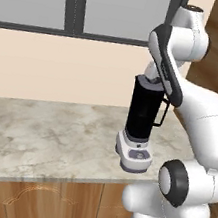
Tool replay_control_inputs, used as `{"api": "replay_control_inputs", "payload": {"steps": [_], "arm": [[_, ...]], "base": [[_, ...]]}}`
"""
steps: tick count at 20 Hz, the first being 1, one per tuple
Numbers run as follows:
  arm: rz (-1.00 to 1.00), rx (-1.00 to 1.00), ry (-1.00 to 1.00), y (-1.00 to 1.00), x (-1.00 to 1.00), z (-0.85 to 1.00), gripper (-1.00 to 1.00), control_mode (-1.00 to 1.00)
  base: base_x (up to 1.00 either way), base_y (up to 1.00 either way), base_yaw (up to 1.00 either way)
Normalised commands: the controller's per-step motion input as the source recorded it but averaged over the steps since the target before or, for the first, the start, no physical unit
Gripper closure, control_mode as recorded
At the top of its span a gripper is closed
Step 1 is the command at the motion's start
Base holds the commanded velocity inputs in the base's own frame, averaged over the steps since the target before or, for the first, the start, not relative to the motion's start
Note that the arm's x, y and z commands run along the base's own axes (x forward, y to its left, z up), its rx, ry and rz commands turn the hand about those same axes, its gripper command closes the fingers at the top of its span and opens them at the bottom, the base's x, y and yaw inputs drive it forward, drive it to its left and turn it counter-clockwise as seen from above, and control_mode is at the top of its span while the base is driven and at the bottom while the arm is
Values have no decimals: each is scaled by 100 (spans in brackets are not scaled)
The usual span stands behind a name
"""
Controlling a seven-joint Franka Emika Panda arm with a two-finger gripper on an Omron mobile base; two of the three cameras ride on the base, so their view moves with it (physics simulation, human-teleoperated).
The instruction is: Close the lid blender by securely placing the lid on top.
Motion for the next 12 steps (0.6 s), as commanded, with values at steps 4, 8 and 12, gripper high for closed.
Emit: {"api": "replay_control_inputs", "payload": {"steps": [4,8,12], "arm": [[0,0,-35,3,-95,0,-100,-100],[0,0,-37,0,-94,0,-100,-100],[0,0,-39,0,-95,0,-100,-100]], "base": [[0,0,0],[0,0,0],[0,0,0]]}}
